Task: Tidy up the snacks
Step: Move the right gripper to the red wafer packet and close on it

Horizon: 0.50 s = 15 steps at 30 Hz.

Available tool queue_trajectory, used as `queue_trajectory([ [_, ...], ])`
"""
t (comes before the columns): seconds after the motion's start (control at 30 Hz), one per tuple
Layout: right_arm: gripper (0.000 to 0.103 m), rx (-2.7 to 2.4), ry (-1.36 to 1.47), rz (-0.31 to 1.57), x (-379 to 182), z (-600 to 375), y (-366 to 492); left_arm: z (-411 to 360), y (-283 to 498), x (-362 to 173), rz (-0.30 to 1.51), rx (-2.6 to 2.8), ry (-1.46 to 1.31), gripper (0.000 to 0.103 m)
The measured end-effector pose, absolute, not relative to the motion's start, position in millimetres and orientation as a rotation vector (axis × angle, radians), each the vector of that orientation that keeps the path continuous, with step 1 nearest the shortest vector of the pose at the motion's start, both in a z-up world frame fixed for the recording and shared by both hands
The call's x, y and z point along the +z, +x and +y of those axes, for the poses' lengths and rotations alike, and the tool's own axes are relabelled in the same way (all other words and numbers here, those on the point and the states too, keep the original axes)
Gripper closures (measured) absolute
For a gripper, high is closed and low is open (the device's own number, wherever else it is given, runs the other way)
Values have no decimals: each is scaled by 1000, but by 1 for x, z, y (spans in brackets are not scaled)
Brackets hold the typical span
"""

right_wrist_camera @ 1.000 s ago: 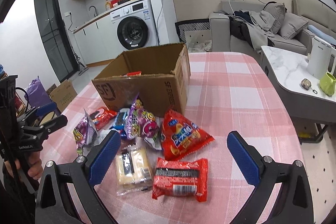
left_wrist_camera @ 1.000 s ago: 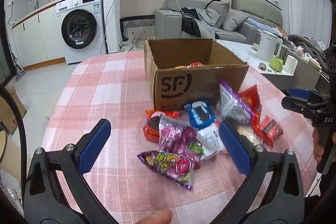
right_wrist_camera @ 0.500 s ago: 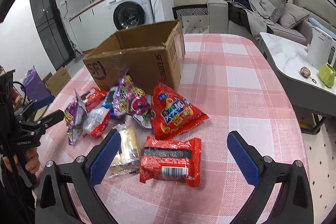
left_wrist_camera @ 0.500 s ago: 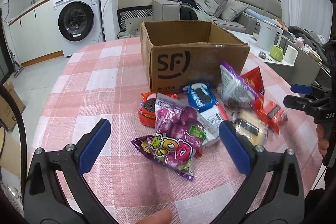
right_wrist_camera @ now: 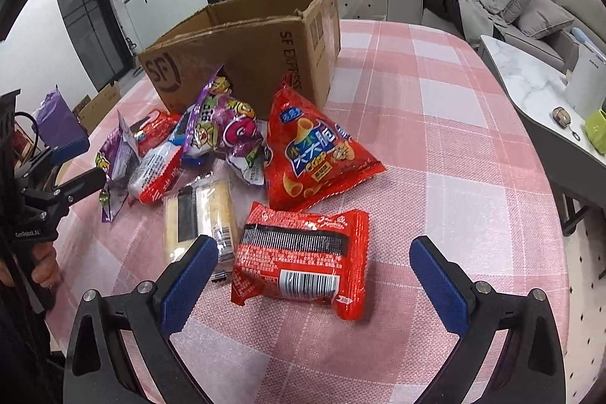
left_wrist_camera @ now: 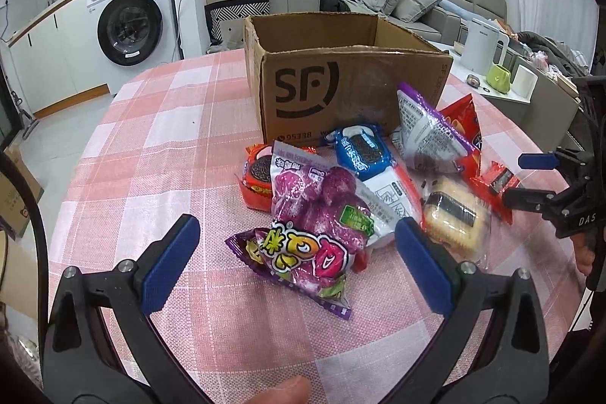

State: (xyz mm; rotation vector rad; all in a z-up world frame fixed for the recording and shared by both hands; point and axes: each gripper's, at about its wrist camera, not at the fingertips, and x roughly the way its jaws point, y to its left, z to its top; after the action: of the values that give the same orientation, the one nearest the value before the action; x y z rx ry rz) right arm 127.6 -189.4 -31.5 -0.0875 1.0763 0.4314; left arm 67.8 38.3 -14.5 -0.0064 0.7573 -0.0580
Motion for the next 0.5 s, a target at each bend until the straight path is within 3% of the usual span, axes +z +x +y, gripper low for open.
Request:
queue_trajectory([
  [0.5,0,459,-151,1102,-48,-178,126,38,71,-25,782,-56,3,0],
])
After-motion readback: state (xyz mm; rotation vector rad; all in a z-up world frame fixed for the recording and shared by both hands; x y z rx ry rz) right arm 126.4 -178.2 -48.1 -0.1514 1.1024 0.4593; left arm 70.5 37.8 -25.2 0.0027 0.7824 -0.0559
